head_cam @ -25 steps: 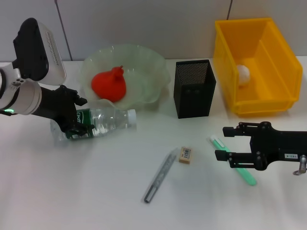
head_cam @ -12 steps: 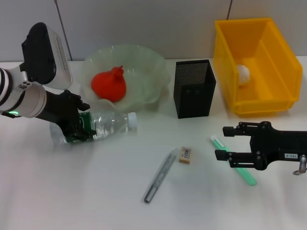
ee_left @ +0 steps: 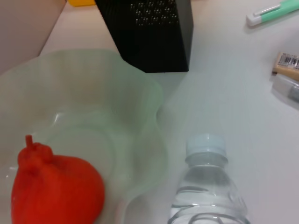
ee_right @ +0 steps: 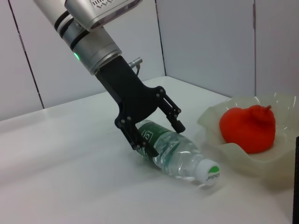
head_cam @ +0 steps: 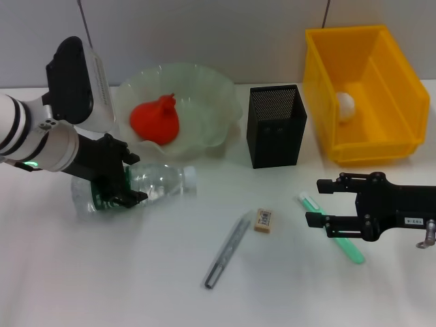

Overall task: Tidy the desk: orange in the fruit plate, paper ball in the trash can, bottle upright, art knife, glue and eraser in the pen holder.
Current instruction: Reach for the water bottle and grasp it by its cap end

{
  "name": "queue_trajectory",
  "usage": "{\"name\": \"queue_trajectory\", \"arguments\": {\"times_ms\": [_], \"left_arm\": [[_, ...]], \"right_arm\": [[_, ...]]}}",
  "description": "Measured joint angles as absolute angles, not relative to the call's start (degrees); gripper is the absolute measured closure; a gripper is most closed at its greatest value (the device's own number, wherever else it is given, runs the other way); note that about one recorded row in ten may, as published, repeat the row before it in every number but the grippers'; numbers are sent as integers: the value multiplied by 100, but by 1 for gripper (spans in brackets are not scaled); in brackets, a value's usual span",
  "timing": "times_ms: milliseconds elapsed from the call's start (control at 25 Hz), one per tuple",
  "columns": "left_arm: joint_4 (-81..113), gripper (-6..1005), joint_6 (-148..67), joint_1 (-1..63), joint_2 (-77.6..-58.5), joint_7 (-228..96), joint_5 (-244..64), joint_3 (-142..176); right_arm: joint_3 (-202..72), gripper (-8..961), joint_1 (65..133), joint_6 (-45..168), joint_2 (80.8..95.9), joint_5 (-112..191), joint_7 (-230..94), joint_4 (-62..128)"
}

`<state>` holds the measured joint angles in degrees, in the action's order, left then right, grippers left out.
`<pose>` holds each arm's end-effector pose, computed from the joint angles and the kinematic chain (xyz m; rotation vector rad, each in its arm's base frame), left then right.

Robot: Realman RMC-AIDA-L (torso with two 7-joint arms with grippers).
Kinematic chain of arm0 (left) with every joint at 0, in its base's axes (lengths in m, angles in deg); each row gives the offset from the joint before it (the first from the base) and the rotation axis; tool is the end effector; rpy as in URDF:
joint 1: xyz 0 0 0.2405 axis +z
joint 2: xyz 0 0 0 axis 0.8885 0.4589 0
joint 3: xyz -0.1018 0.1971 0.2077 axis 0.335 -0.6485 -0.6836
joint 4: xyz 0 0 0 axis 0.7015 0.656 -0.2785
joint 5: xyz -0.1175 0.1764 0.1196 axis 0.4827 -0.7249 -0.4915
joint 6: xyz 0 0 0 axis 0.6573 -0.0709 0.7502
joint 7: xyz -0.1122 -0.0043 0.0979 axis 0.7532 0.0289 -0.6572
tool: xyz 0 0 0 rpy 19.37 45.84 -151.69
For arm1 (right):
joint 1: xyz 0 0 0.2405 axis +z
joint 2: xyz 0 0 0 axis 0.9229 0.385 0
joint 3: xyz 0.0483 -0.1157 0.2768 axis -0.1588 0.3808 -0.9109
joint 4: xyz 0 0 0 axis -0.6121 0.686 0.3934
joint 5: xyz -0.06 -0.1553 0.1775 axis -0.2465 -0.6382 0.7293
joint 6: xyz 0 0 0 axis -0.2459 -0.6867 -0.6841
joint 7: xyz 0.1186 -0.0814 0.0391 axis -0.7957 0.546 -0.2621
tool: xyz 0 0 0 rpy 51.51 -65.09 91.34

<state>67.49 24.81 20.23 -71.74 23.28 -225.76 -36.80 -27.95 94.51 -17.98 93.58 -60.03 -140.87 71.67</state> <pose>-0.2593 0.4718 -0.0214 -2.7587 -0.0514 0.4291 0.3292 0.3736 -0.0155 -2.7467 0.4862 0.5631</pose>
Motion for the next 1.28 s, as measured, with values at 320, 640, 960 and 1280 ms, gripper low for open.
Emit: {"name": "queue_trajectory", "arguments": {"times_ms": [320, 640, 960, 1280], "left_arm": [[6633, 265, 2628, 1922, -7187, 2410, -22292, -3832], [6612, 266, 2693, 1848, -7194, 2443, -22001, -4090], [6404, 267, 2446, 1798, -7195, 2497, -21713, -4462], [6293, 268, 2083, 1782, -7195, 2465, -21463, -4688]], "right_arm": [[-2816, 244, 9442, -1800, 9362, -6003, -14087, 7167], [-2839, 245, 9449, -1823, 9367, -6004, -14087, 7167], [-2840, 246, 9452, -1834, 9367, -6004, -14087, 7168], [-2837, 248, 9442, -1833, 9367, -6004, -14087, 7176]]}}
